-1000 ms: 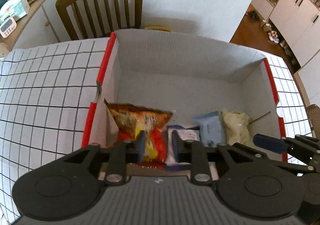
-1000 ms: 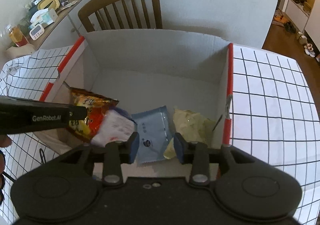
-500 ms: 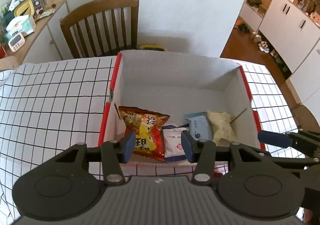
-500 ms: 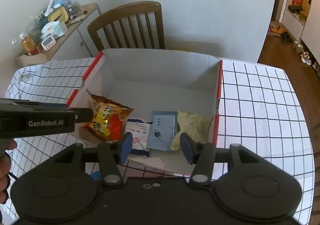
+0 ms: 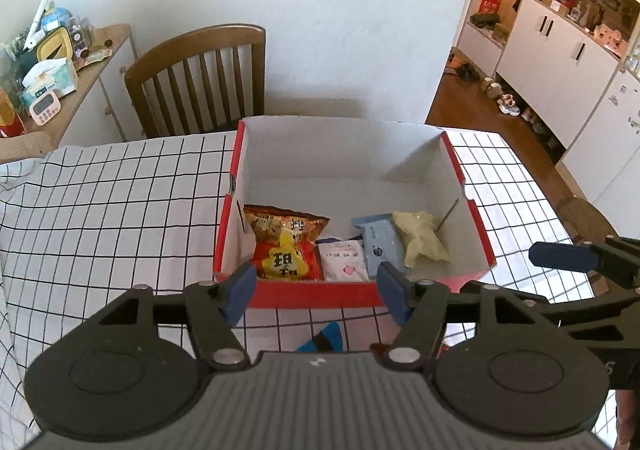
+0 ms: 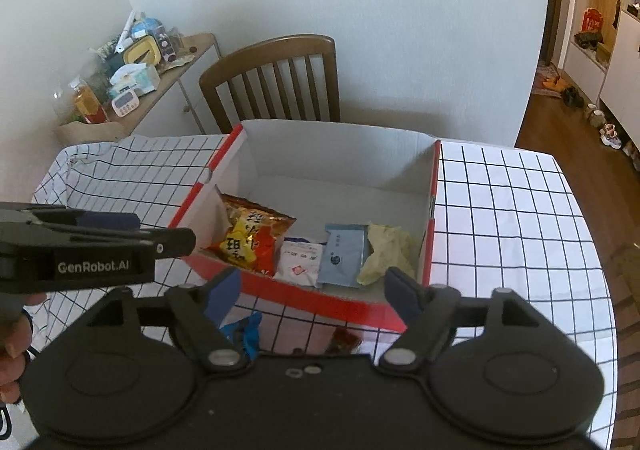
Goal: Organize snacks
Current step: 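Open both tools to release the packs and withdraw from the box, then move both tools back over the remaining snacks and close on next items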
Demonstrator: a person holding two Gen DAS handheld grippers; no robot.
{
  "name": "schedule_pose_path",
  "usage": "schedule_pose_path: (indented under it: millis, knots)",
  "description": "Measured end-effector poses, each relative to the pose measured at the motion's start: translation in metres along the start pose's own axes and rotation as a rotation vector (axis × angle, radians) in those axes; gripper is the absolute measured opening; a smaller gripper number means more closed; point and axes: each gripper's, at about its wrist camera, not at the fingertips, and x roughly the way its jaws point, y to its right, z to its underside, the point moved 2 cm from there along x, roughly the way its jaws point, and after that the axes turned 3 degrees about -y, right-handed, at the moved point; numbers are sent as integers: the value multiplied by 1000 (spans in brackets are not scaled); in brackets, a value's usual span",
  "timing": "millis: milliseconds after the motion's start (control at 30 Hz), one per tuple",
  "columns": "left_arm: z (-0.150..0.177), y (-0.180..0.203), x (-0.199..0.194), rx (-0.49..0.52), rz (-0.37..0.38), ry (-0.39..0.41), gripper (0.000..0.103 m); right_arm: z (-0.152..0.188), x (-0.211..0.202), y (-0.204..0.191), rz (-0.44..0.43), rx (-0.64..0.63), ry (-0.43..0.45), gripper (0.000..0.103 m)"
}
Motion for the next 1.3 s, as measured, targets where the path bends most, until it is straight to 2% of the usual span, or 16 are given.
schedule_pose_path:
  millis: [133,400,500,667,800,1033,1300]
  knots:
    - [14,-1,-9,2,3,2,68,10,-11,-7,-11,-10,10,88]
    - [43,-4,-25,8,34,-3,73,35,-27,-14,-33,-28,-3,88]
    - [55,-8,-31,3,47,1,82,48,-32,-16,-46,-32,-14,88]
    - [80,-19,-34,-26,74,-14,85,71,-37,-23,-61,-47,-29,88]
    - [107,-25,-26,-64,89,-60,88,98,-33,-29,-61,-64,-52,100]
    - [152,-38,4,-113,68,-161,88,152,-9,-31,-51,-105,-161,100]
    - [164,-44,36,-156,46,-202,88,182,12,-23,-31,-110,-261,94]
